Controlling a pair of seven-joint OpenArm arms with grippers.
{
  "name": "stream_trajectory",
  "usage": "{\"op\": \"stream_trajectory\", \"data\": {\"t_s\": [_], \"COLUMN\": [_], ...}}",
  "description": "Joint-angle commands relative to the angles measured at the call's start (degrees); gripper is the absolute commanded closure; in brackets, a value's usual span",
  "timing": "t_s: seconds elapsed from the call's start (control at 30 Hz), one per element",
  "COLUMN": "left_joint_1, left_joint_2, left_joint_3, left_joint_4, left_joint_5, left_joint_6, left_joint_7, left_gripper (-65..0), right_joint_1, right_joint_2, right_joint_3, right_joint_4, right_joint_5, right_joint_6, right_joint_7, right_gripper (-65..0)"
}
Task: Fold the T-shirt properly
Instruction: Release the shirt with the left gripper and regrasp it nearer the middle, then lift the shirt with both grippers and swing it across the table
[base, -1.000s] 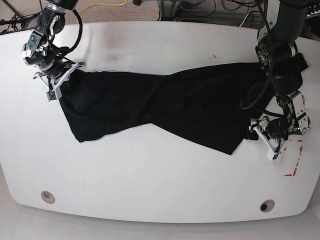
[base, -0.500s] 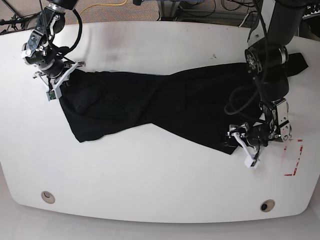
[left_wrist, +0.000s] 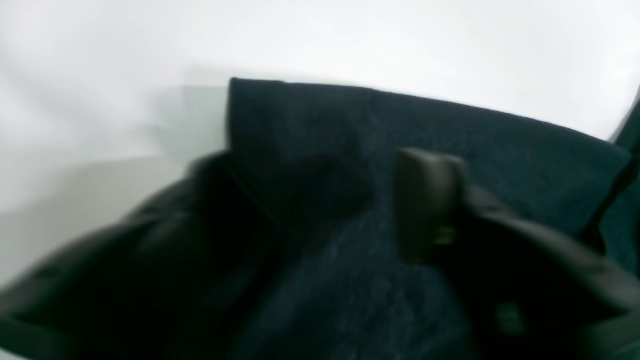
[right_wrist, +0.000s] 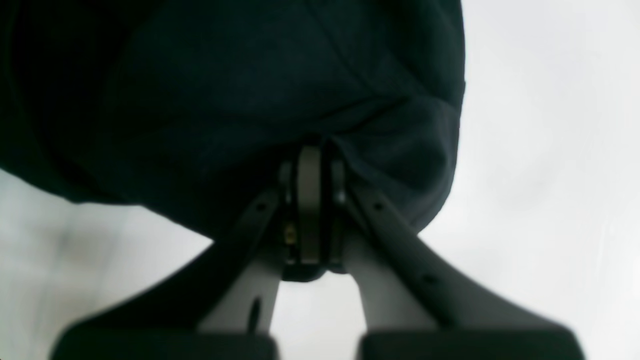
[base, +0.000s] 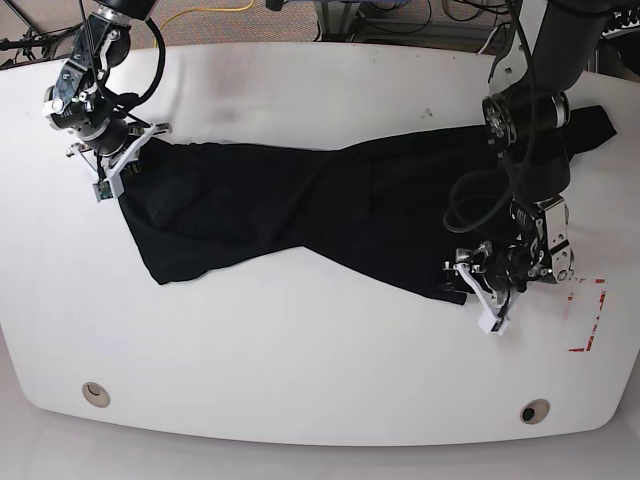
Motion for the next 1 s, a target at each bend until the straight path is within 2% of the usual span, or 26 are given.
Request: {"op": "stream_trajectory", "data": {"t_s": [0.0, 0.03, 0.1, 0.33, 0.43, 0.67, 0.97], "left_joint_1": [-1.1, -1.2, -1.2, -1.2, -1.2, 1.4, 4.2], "left_joint_2": [-0.2, -0.2, -0.2, -0.2, -0.5, -2.2, -2.3], "left_joint_3": [0.1, 0.1, 0.2, 0.2, 0.1, -0.1, -3.1], "left_joint_4": [0.3, 0.3, 0.3, 0.5, 3.3, 19.8, 40.2], "left_joint_5": [0.4, 0.4, 0.4, 0.3, 0.3, 0.2, 0.2], "left_joint_6": [-0.1, -0.1, -0.1, -0.1, -0.1, -0.1, -0.1], "left_joint_7": [1.0, 1.0, 1.0, 1.5, 4.6, 14.6, 25.2], "left_gripper": [-15.3, -8.1, 0.0, 0.0, 0.0, 0.0, 0.0], "right_joint_1": [0.5, 0.5, 0.6, 2.2, 2.6, 4.7, 9.1], "right_joint_2": [0.8, 0.8, 0.8, 0.8, 0.8, 1.3, 3.1], "right_joint_3": [0.3, 0.3, 0.3, 0.2, 0.2, 0.2, 0.2], "right_joint_4": [1.1, 1.1, 1.1, 1.3, 3.4, 9.5, 11.0], "right_joint_5": [0.7, 0.7, 0.7, 0.7, 0.7, 0.7, 0.9], "right_joint_6": [-0.2, -0.2, -0.2, -0.2, -0.2, -0.2, 0.2], "right_joint_7": [1.1, 1.1, 1.1, 0.9, 0.9, -1.8, -2.0], "right_gripper": [0.0, 0.0, 0.0, 0.0, 0.0, 0.0, 0.0]}}
